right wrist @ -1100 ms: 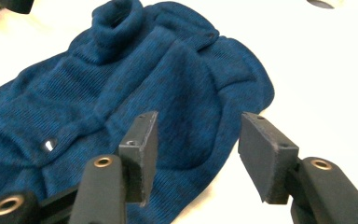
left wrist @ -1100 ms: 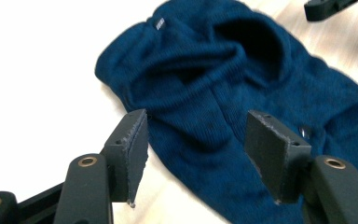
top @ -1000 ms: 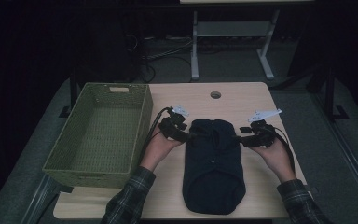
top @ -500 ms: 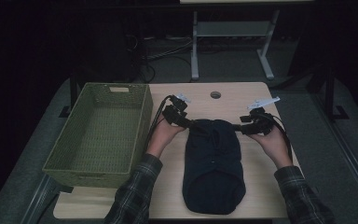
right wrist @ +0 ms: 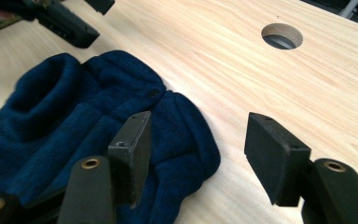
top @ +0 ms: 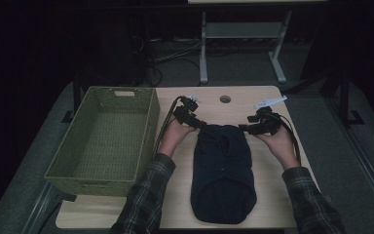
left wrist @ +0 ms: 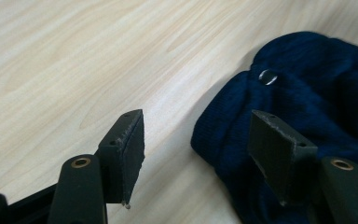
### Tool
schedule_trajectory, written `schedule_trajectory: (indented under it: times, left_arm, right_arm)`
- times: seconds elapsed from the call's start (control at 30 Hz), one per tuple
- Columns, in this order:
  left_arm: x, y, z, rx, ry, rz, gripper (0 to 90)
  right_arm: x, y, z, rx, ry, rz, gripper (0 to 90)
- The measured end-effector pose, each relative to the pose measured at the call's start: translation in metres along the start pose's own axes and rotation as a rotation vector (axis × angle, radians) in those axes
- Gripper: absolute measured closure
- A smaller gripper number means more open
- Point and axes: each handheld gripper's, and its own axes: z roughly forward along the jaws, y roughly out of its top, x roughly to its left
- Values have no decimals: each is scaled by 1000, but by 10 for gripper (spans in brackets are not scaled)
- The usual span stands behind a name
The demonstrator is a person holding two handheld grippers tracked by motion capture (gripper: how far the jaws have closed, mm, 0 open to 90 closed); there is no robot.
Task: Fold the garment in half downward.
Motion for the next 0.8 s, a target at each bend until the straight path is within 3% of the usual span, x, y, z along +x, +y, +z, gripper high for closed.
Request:
schedule_trajectory:
  times: [0.3,0.67,0.8]
  left_arm:
    - [3,-9,23,87,-3,1,364]
    - [3,-13,27,90,-24,10,400]
    - [4,-14,27,85,-38,4,453]
  right_arm:
    - [-13,4,20,27,-24,27,411]
    - [-24,-12,48,118,-13,61,440]
    - [-23,-18,55,130,32,58,540]
